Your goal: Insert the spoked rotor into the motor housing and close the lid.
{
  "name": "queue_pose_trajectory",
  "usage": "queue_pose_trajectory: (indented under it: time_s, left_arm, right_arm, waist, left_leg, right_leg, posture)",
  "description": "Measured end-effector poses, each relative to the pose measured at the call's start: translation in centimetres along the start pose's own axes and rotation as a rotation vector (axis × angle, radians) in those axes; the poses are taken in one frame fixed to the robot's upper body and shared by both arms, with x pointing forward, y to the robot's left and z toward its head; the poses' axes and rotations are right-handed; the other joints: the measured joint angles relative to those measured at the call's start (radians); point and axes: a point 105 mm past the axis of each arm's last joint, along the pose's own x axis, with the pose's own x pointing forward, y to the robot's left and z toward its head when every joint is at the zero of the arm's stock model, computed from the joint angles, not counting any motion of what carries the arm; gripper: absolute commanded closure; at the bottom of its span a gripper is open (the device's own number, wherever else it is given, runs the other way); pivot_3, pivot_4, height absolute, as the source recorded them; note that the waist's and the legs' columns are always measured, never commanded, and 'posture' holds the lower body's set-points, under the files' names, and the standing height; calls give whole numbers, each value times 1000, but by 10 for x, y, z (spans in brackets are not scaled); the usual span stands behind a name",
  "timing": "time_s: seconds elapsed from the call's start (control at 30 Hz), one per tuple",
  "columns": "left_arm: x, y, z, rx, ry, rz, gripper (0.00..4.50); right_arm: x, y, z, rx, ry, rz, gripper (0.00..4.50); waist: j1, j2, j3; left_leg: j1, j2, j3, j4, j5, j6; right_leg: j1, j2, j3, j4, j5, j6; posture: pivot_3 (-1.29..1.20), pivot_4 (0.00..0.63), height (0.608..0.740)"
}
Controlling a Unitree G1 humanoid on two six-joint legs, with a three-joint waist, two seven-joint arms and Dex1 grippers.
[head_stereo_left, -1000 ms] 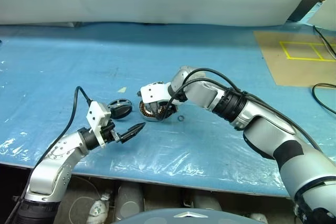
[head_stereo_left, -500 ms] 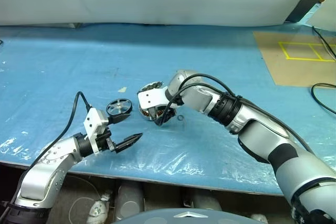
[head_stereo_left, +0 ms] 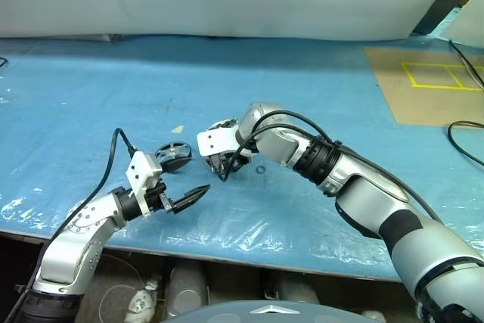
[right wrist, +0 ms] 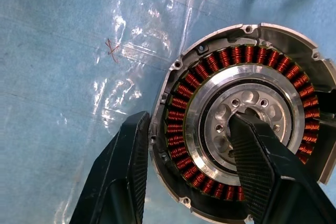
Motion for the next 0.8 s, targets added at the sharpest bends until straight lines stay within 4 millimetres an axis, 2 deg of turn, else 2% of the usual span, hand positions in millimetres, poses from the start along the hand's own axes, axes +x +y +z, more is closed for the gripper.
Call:
queue_pose_trajectory:
  time_s: [0.23,0.4,0.53,0.57,0.63,0.73,0.8]
  left_arm:
    - [7,-3,-5,-20,-4,-18,0]
    - [8,-3,-5,-17,-5,-17,0]
    - [10,-3,-4,-16,-9,-17,0]
    - [10,-3,-4,-16,-9,-16,0]
    - [10,-3,-5,-16,-8,-14,0]
    - [9,-2,-6,-20,-4,-5,0]
    - [9,-2,-6,-20,-4,-3,0]
  right_arm:
    - [-10,10,4,303,23,63,2530]
    - [-5,9,11,384,47,36,2530]
    - [2,5,13,399,58,-2,2530]
    - [3,4,13,390,62,-10,2530]
    - [5,3,12,381,66,-18,1810]
    - [7,4,6,348,80,-17,1065]
    - [5,5,7,348,77,-3,1065]
  waist:
    - [-3,0,0]
    - [-3,0,0]
    - [-7,0,-1]
    - [-7,0,-1]
    - [-4,0,-1]
    - [-2,0,-1]
    - [0,0,-1]
  left_leg:
    - [0,1,-1,-2,1,-2]
    - [2,2,-1,-3,1,-3]
    - [14,2,0,-5,0,0]
    - [15,2,0,-6,-1,0]
    - [17,2,0,-7,-1,0]
    - [17,1,0,-9,-1,0]
    - [15,1,0,-8,-1,0]
  right_leg:
    - [-2,1,0,0,0,-1]
    - [-1,1,1,0,-1,-1]
    - [4,3,7,0,-1,0]
    - [5,3,7,0,-5,6]
    - [6,3,7,1,-5,7]
    - [5,2,8,1,-5,7]
    - [5,2,8,1,-5,7]
  posture:
    - [0,150,740]
    - [0,150,740]
    - [0,150,740]
    - [0,150,740]
    - [0,150,740]
    - [0,150,740]
    - [0,150,740]
